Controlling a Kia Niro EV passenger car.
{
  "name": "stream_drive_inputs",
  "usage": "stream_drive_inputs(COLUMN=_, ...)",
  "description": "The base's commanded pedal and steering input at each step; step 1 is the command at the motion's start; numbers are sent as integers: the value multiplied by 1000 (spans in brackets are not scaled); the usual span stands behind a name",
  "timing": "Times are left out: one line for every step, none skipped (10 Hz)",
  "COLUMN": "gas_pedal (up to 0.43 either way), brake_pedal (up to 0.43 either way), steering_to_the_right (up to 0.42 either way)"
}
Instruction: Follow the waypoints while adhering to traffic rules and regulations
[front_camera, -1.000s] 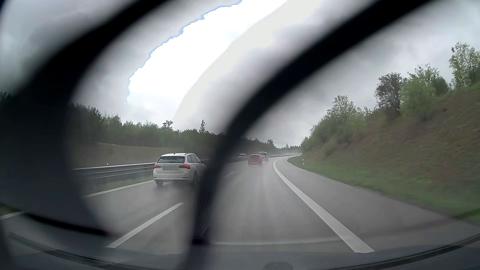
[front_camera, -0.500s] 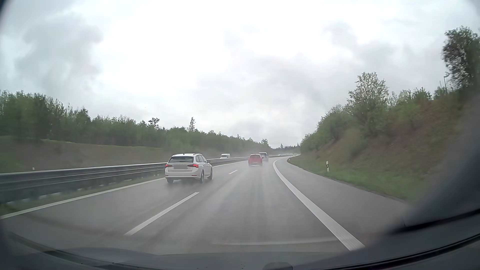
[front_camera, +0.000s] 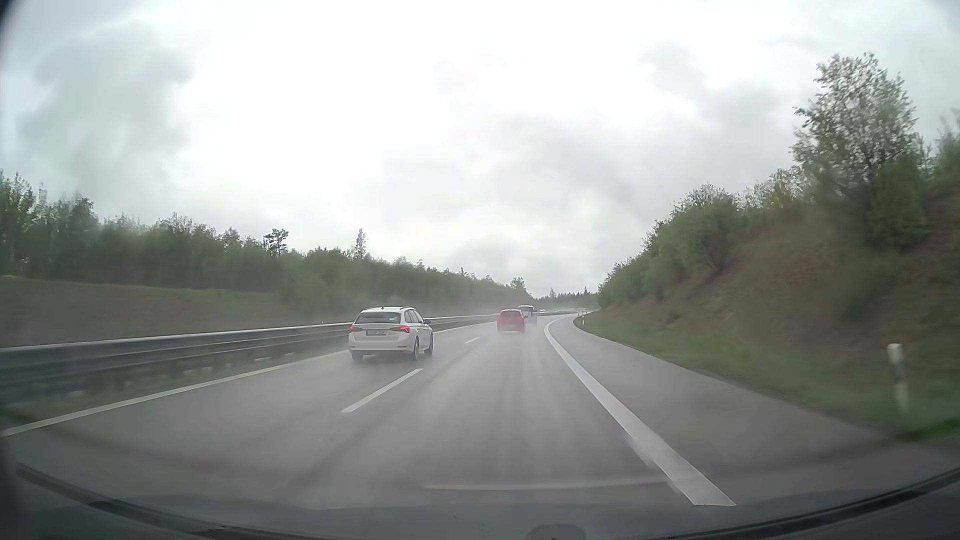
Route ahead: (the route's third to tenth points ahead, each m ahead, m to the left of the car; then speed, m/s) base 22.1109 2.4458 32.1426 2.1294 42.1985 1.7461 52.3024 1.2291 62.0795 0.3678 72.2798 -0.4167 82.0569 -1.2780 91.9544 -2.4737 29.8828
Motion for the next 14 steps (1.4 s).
stream_drive_inputs(gas_pedal=319, brake_pedal=0, steering_to_the_right=9)
stream_drive_inputs(gas_pedal=319, brake_pedal=0, steering_to_the_right=9)
stream_drive_inputs(gas_pedal=319, brake_pedal=0, steering_to_the_right=9)
stream_drive_inputs(gas_pedal=319, brake_pedal=0, steering_to_the_right=9)
stream_drive_inputs(gas_pedal=319, brake_pedal=0, steering_to_the_right=9)
stream_drive_inputs(gas_pedal=319, brake_pedal=0, steering_to_the_right=9)
stream_drive_inputs(gas_pedal=319, brake_pedal=0, steering_to_the_right=9)
stream_drive_inputs(gas_pedal=319, brake_pedal=0, steering_to_the_right=9)
stream_drive_inputs(gas_pedal=319, brake_pedal=0, steering_to_the_right=9)
stream_drive_inputs(gas_pedal=319, brake_pedal=0, steering_to_the_right=9)
stream_drive_inputs(gas_pedal=319, brake_pedal=0, steering_to_the_right=9)
stream_drive_inputs(gas_pedal=319, brake_pedal=0, steering_to_the_right=9)
stream_drive_inputs(gas_pedal=331, brake_pedal=0, steering_to_the_right=9)
stream_drive_inputs(gas_pedal=331, brake_pedal=0, steering_to_the_right=9)
